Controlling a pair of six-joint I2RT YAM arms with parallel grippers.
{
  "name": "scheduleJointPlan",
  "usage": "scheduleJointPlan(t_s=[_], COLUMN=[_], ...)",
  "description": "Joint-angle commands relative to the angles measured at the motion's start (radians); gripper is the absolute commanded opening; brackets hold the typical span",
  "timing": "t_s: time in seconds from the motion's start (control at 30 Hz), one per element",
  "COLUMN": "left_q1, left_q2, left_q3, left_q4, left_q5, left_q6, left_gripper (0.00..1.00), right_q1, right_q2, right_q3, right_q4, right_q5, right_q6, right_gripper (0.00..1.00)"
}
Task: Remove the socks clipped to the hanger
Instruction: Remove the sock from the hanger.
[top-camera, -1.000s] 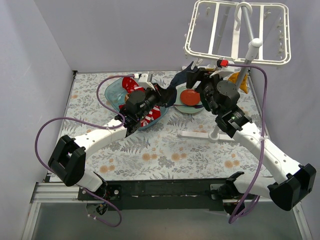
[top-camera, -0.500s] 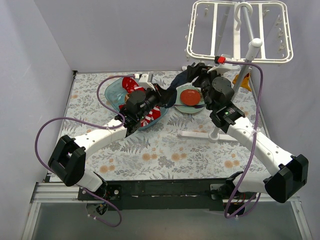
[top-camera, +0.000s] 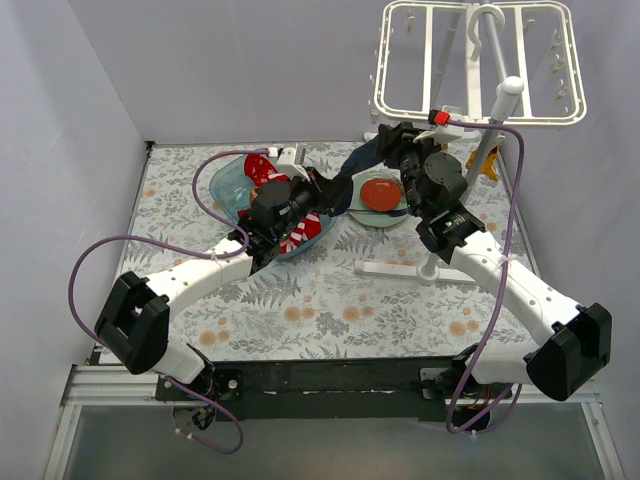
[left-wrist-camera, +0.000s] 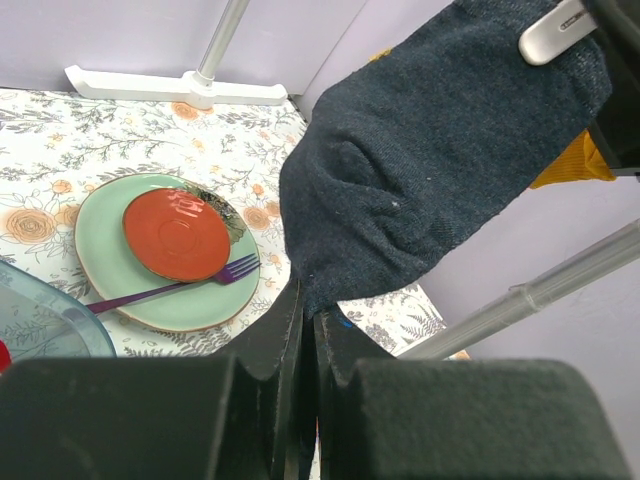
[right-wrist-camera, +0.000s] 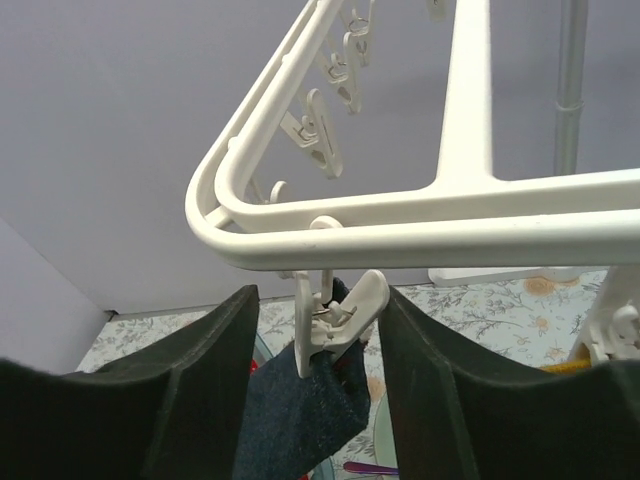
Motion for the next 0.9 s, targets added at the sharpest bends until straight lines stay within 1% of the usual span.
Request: scheduleJointPlan(t_s=[0.0, 0.07, 0.1, 0.17, 0.2, 0.27, 0.3, 0.4, 0.47, 0.67, 0.77, 0.8, 0.87], left_q1=[0.002, 0.002, 0.002, 0.002, 0.002, 0.002, 0.002, 0.005, 0.008, 0.074, 0.144, 0.181, 0.216], left_q2=[-0.065, -0.066, -0.066, -0.066, -0.068, -0.074, -0.074, -0.096, -0.108, -0.119, -0.111, -0.094, -0.062], left_q3=[0.024, 0.021, 0.019, 0.014, 0.011, 0.007, 0.005, -0.006, -0.007, -0.006, -0.038, -0.067, -0.085], left_q4=[-0.008, -0.008, -0.006, -0.006, -0.008, -0.015, -0.025, -0.042, -0.052, -0.083, -0.071, -0.046, -0.026], left_q5=[-0.003, -0.004, -0.006, -0.012, -0.016, -0.047, -0.065, -0.139, -0.186, -0.207, -0.181, -0.176, -0.155], left_q6=[0.011, 0.008, 0.01, 0.005, 0.002, 0.001, -0.001, -0.003, -0.002, -0.021, -0.074, -0.087, -0.12], left_gripper=[0.0, 0.0, 0.0, 0.0, 0.0, 0.0, 0.0, 0.0, 0.0, 0.0, 0.0, 0.0, 0.0], right_q1=[-0.003, -0.003, -0.003, -0.003, -0.003, -0.003, -0.003, -0.003, -0.003, -0.003, -0.003, -0.003, -0.003], right_q2=[0.008, 0.008, 0.007, 0.007, 0.007, 0.011, 0.016, 0.02, 0.022, 0.033, 0.039, 0.043, 0.049], right_q3=[0.055, 0.055, 0.055, 0.056, 0.058, 0.07, 0.075, 0.087, 0.091, 0.111, 0.119, 0.122, 0.133], right_q4=[0.066, 0.066, 0.066, 0.066, 0.062, 0.054, 0.042, 0.028, 0.025, 0.008, 0.003, 0.0, -0.013], right_q5=[0.005, 0.003, 0.002, -0.004, -0.009, -0.02, -0.027, -0.041, -0.044, -0.067, -0.073, -0.076, -0.081], right_q6=[-0.017, -0.017, -0.017, -0.015, -0.015, -0.017, -0.017, -0.011, -0.011, 0.003, 0.008, 0.009, 0.014], right_gripper=[0.48, 0.4, 0.33, 0.27, 0.21, 0.15, 0.09, 0.01, 0.01, 0.01, 0.01, 0.01, 0.01])
